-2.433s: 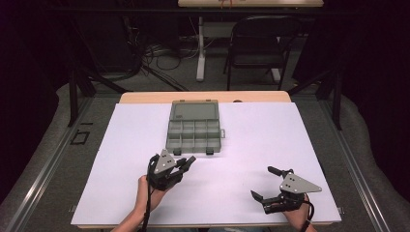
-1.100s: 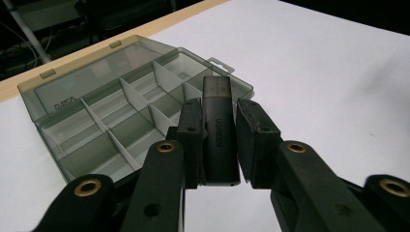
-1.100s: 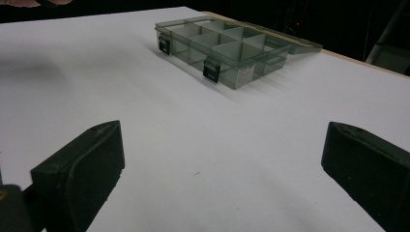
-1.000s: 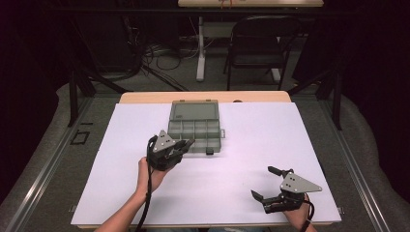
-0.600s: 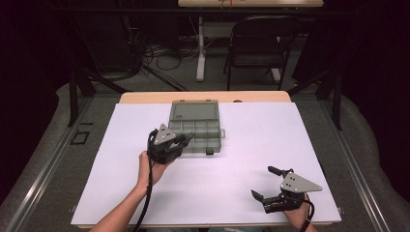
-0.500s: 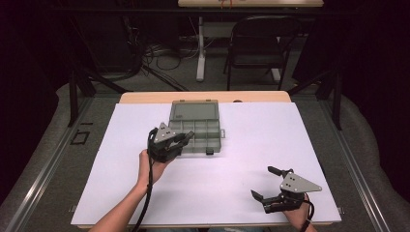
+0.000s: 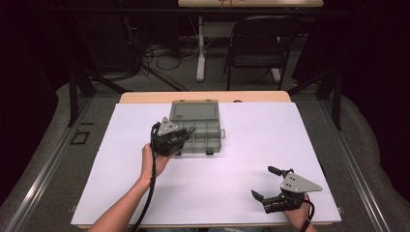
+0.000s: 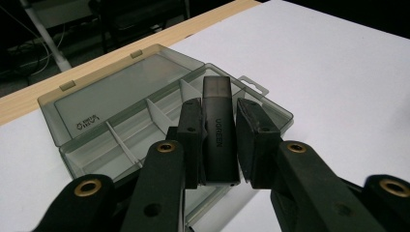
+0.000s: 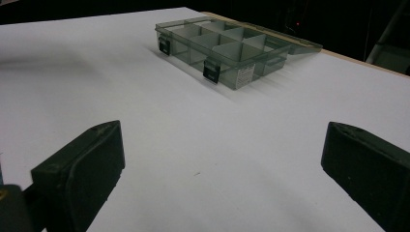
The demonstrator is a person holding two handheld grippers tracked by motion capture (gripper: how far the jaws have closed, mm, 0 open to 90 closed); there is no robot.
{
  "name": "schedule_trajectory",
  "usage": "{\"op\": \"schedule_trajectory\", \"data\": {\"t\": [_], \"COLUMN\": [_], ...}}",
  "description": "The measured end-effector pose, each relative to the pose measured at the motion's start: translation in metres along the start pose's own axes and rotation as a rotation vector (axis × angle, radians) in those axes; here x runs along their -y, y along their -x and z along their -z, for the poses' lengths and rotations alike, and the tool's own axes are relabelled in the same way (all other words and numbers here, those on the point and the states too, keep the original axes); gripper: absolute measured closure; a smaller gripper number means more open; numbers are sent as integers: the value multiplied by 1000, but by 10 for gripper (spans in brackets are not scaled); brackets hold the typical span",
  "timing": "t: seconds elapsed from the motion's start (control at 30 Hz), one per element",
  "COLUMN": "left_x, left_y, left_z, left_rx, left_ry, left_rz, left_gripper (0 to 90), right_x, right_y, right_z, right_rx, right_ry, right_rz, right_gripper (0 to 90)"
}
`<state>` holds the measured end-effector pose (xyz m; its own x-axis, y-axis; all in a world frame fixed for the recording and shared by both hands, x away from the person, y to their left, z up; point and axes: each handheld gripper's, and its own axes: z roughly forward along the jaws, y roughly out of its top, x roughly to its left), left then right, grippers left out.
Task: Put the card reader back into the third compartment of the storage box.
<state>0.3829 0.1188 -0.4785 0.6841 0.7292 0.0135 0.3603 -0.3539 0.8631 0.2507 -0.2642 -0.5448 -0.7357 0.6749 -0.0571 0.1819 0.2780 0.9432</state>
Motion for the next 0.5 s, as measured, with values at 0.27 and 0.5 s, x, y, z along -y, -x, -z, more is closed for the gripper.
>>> {"op": "schedule_trajectory", "data": {"t": [0.27,0.5], "left_x": [-2,-4], "left_y": [-2,-2], "left_z": [-7,-12], "left_rx": [-8,-11], "left_ry": [-5,-7], "left_rz": [3,6], "left_gripper": [731,731], "right_x": [0,0], "right_y": [0,0], "right_z": [0,0], "right_rx": [0,0], "right_ry": [1,0], "right_rz": [-1,-2], "right_gripper": [12,12]}}
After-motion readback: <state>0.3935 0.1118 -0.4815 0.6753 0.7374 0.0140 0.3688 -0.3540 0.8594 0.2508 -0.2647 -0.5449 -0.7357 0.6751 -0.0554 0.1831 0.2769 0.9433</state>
